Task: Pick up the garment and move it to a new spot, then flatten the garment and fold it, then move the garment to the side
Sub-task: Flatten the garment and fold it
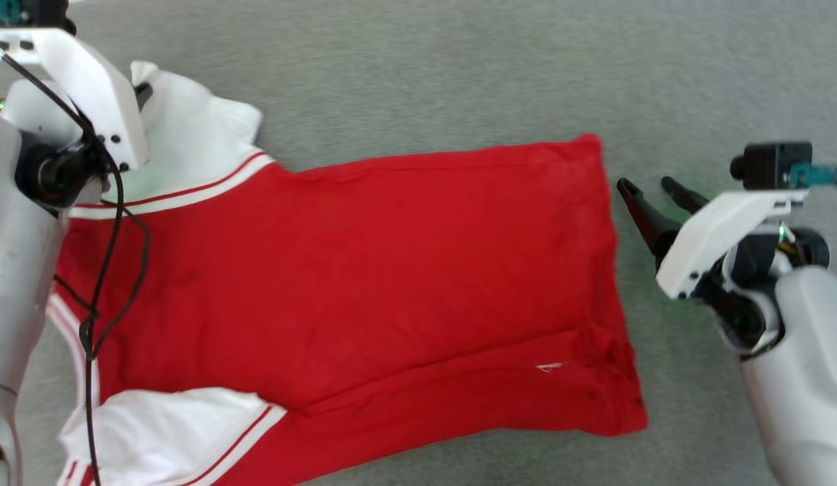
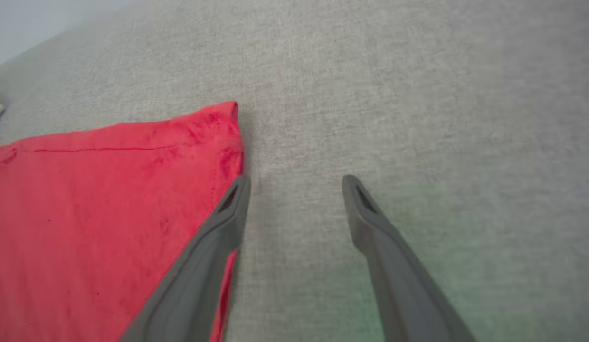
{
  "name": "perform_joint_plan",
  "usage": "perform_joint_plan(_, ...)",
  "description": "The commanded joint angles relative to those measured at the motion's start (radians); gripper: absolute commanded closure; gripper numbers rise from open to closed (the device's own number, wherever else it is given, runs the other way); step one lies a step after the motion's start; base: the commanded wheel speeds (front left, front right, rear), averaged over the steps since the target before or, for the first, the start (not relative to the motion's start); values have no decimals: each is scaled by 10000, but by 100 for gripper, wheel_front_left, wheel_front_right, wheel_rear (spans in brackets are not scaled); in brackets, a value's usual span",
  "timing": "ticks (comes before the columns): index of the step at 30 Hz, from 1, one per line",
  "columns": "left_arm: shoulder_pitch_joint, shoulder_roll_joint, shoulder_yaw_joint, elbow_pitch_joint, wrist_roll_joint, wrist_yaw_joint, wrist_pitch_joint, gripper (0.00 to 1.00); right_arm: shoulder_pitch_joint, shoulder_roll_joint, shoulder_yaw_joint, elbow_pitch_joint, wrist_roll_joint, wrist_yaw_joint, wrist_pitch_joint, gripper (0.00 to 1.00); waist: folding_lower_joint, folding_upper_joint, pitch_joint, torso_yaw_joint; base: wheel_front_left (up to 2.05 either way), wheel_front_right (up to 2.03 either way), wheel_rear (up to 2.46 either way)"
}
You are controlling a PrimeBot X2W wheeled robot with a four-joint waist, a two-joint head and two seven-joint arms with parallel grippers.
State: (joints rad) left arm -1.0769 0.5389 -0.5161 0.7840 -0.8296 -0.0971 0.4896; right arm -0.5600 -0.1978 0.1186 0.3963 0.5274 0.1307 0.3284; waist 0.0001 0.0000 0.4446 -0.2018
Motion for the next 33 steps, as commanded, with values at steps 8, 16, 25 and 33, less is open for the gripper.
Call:
perform_joint_plan(8, -400, -463, -237, -589, 65, -187, -537, 100, -1794, -623, 382, 1111, 44, 0, 2687, 0, -1, 0, 127, 1366, 0, 0, 0)
perform_joint_plan(16, -551, -606, -438, -805, -11, -264, -738, 100, -2146, -432, 866, 3045, -329, 0, 5239, 0, -1, 0, 416, 1700, 0, 0, 0)
perform_joint_plan(25, -303, -464, -498, -716, -108, -307, -1187, 100, -2685, -334, 662, 2636, -381, 11, 4714, 100, -1, 0, 82, 1770, 0, 0, 0)
perform_joint_plan(33, 932, -226, -96, -899, -652, -317, -2144, 100, -1976, -654, 45, 1419, -622, 0, 3478, 100, -1, 0, -1075, 1893, 0, 0, 0)
